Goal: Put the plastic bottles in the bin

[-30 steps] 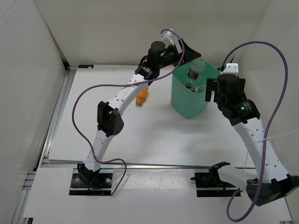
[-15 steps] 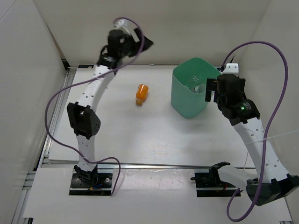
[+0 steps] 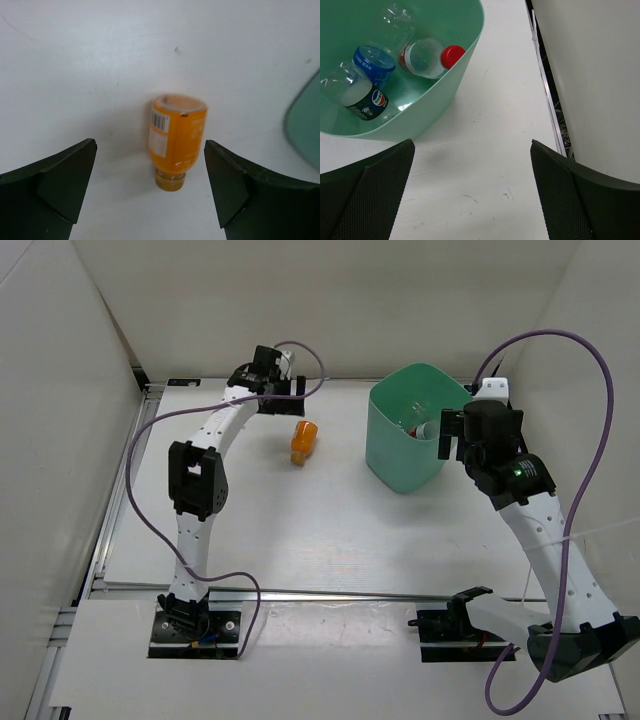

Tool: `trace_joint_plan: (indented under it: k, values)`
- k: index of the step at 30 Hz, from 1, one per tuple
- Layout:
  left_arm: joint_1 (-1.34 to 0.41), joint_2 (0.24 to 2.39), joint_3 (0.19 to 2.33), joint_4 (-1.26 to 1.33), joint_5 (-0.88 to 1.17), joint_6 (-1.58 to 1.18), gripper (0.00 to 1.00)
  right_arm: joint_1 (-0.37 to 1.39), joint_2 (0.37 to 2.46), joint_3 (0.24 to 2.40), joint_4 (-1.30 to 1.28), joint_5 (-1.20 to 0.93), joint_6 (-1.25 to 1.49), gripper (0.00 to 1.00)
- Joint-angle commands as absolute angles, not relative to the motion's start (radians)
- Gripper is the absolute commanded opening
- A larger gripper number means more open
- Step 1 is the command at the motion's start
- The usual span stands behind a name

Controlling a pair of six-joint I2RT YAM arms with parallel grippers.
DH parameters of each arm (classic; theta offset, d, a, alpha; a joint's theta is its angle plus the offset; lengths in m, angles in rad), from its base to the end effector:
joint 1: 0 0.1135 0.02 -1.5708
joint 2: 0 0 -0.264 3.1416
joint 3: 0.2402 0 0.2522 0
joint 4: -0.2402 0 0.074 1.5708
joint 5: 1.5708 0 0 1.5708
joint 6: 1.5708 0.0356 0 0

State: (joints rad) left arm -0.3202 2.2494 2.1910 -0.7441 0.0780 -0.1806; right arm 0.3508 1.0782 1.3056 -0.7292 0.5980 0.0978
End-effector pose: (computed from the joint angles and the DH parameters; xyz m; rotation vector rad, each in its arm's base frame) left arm 0.4831 -0.1631 0.2859 0.2048 2.3868 -0.3305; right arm 0.2050 0.0537 0.4100 0.1076 1.9918 -0.3313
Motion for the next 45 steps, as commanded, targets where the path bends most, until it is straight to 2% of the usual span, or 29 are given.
trace_joint_plan:
  k: [1,9,28,31,32,33,35,40,43,45]
  values:
    - [-0.310,2.209,2.163,-0.805,0.060,-0.106,1.00,0.348,1.058,1.279,-0.701,0.595,0.103,1.00]
    - [-0.328,2.241,2.111,-0.815,0.155,-0.115,1.00,0.348,1.058,1.259,-0.701,0.595,0.103,1.00]
    - [-0.365,2.440,2.192,-0.767,0.278,-0.176,1.00,0.348,1.088,1.293,-0.713,0.586,0.064,1.00]
    - [-0.365,2.441,2.181,-0.767,0.291,-0.176,0.80,0.348,1.098,1.302,-0.723,0.575,0.074,1.00]
    - [-0.365,2.441,2.181,-0.767,0.291,-0.167,0.62,0.348,1.098,1.302,-0.723,0.575,0.086,1.00]
    - [-0.365,2.441,2.181,-0.767,0.291,-0.167,0.53,0.348,1.098,1.302,-0.723,0.565,0.086,1.00]
    - [-0.365,2.413,2.181,-0.767,0.253,-0.167,0.42,0.348,1.109,1.312,-0.723,0.565,0.098,1.00]
    - [-0.333,2.329,2.336,-0.733,0.247,-0.228,0.38,0.348,1.118,1.312,-0.723,0.574,0.107,1.00]
    - [-0.304,2.258,2.419,-0.596,0.330,-0.385,0.36,0.348,1.109,1.289,-0.723,0.574,0.118,1.00]
    - [-0.304,2.249,2.479,-0.484,0.359,-0.529,0.39,0.348,1.100,1.278,-0.723,0.574,0.143,1.00]
